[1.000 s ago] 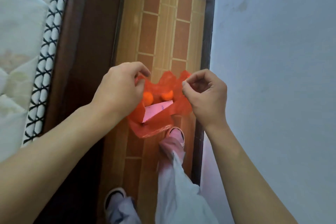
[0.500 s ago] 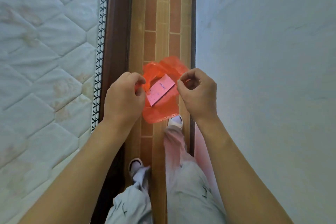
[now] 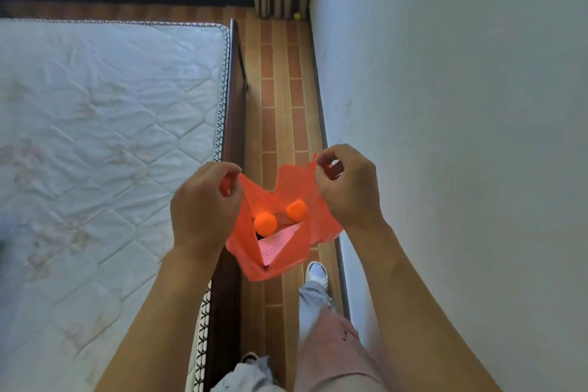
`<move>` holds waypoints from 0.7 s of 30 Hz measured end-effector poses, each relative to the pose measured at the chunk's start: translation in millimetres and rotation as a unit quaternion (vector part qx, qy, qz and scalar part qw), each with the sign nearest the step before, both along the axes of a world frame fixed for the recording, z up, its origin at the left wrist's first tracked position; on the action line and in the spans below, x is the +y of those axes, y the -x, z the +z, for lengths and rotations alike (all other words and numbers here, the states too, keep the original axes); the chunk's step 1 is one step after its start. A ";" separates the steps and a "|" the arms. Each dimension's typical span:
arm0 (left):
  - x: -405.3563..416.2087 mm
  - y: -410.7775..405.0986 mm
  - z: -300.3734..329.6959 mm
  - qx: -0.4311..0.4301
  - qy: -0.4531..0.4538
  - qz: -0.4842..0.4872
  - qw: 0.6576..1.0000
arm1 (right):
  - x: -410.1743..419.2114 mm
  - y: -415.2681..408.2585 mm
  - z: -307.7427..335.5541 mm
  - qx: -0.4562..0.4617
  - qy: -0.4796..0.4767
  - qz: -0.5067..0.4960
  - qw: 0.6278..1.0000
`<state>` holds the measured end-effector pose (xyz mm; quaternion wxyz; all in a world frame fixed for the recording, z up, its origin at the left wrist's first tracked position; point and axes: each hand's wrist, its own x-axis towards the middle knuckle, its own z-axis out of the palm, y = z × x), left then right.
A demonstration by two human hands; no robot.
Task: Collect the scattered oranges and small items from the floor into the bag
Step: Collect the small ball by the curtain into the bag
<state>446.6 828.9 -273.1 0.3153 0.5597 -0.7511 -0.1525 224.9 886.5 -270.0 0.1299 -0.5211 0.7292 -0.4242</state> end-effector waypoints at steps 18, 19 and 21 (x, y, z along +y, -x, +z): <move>30.0 -44.8 167.8 0.130 0.127 -0.053 0.982 | 54.9 -36.3 178.8 0.062 0.081 -0.054 0.993; 30.2 -45.7 172.8 0.131 0.133 -0.055 0.981 | 56.1 -37.1 185.4 0.064 0.085 -0.057 0.993; 32.8 -46.4 180.3 0.131 0.137 -0.058 0.980 | 59.6 -38.3 194.2 0.068 0.092 -0.063 0.991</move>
